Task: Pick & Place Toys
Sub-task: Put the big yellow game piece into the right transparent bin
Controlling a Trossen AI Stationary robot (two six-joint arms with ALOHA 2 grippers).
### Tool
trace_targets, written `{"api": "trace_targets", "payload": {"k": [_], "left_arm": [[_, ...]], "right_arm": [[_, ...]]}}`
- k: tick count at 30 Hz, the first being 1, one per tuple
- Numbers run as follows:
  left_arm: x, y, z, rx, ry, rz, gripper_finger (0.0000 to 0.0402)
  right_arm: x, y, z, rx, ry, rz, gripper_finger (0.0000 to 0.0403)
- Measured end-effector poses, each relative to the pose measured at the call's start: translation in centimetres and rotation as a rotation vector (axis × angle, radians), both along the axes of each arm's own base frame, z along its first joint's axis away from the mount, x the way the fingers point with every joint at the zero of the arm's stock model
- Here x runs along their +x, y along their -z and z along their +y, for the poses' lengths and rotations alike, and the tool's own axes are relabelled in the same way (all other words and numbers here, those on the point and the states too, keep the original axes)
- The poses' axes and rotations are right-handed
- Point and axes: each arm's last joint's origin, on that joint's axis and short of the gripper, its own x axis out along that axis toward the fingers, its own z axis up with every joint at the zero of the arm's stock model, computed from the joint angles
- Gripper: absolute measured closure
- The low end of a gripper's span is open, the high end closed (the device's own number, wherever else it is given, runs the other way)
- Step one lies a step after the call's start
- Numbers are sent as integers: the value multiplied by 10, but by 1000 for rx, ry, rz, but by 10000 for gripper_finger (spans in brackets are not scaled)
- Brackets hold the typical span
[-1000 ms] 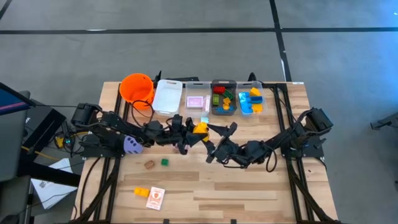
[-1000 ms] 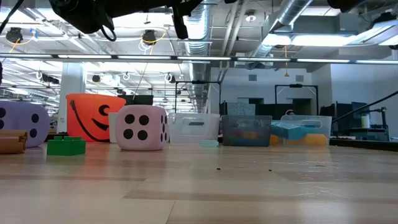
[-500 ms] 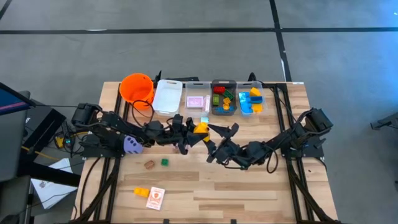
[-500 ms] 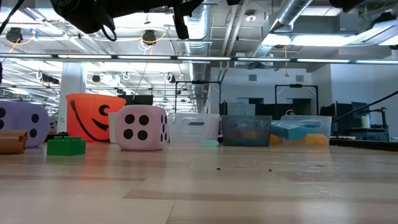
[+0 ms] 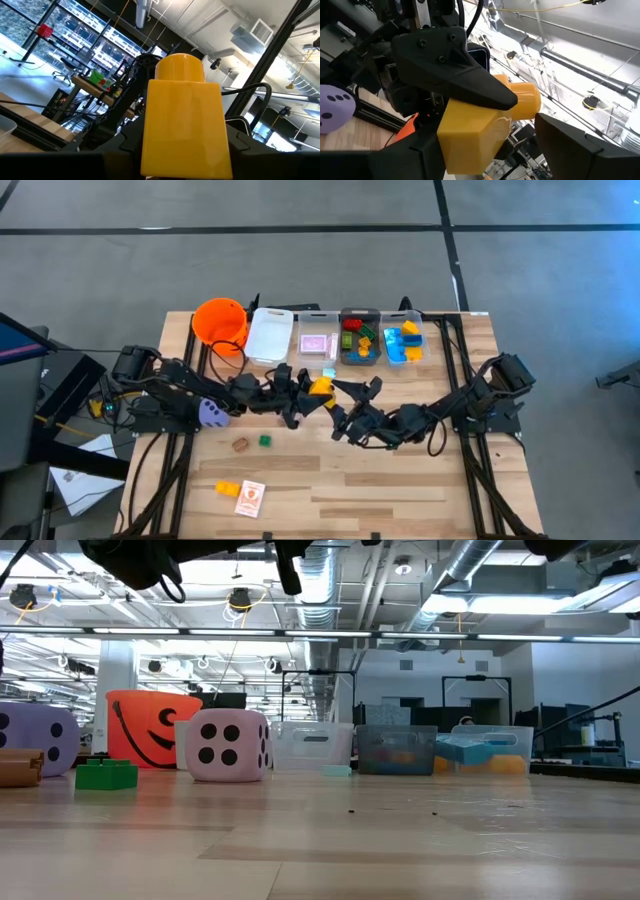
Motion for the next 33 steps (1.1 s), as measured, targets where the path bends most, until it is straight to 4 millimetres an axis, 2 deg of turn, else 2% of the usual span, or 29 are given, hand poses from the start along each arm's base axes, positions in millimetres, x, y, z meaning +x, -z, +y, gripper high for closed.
{"api": "trace_targets", "payload": {"k": [12,24,29,33], "left_arm": [[0,1,-4,-5,5,4,268],[1,5,-5,-4,16,37,268],[1,7,-5,-6,10,52,268],[1,6,-4,-10,4,49,268]], "right_arm": [[1,0,-2,-6,-12,-4,131],[3,1,-5,-1,-31,-7,32],[6,4,-9,-9,-17,31,35],[7,5,-12,8,-15,31,66]]}}
